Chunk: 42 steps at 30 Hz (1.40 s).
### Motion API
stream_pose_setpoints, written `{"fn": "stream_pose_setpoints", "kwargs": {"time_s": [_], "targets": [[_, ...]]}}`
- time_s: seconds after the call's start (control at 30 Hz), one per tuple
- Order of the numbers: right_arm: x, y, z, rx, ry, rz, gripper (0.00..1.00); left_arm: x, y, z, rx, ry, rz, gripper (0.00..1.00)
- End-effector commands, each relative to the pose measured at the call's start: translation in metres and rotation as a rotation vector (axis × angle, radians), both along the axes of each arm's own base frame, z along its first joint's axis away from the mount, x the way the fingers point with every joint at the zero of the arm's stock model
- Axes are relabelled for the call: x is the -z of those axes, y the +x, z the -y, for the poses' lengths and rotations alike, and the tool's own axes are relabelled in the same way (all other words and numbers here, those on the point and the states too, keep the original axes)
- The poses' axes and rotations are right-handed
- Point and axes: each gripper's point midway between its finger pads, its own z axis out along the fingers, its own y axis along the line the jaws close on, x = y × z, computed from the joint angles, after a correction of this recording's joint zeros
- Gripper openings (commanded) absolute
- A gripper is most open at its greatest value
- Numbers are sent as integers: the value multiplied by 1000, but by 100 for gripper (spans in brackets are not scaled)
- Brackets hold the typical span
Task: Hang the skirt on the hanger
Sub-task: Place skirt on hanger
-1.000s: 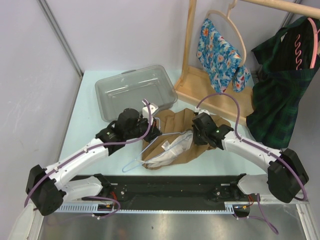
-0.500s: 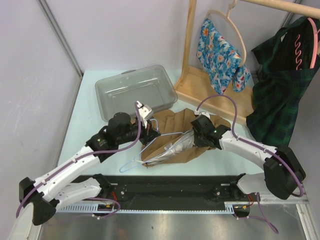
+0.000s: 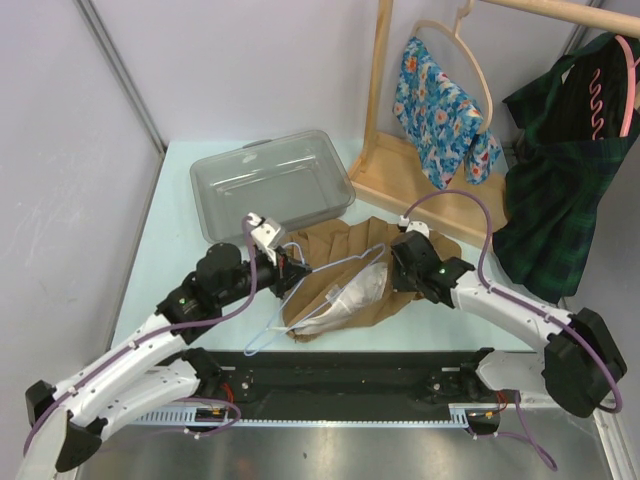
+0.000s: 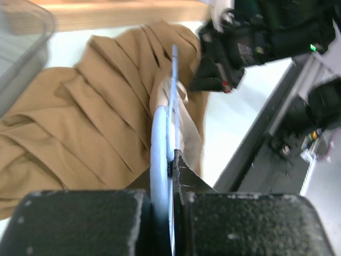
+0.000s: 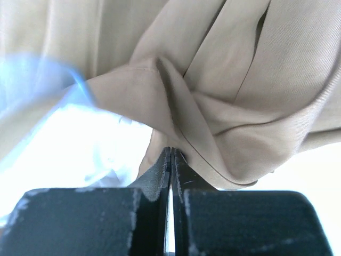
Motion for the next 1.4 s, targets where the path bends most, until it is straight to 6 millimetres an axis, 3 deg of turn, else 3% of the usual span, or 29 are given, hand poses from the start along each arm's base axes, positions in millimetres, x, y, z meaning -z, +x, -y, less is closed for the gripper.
{"fn": "stream_pose_setpoints", "kwargs": {"time_s": [0.0,0.17,0.37,0.6,0.7,0.93,1.17,1.37], "targets": [[-19,7,-4,-5,42,89,0,-34,16,-9,-131,-142,71,0],[-20,5,-14,-51,75,106,2,-51,8,-3,-98,-273,96,0],[-29,7,-31,-107,123,143,11,-50,6,8,-74,-301,65,0],[-48,9,-49,-149,194,188,33,-46,22,5,-179,-284,36,0],[-42,5,-55,-134,225,146,38,-39,38,-2,-306,-250,1,0],[-29,3,-73,-100,292,74,38,-32,48,-2,-407,-213,-34,0],[-12,7,-67,-31,253,41,38,-32,49,-3,-418,-206,-31,0],[-15,21,-70,-29,236,111,31,-32,48,-2,-410,-204,-30,0]]}}
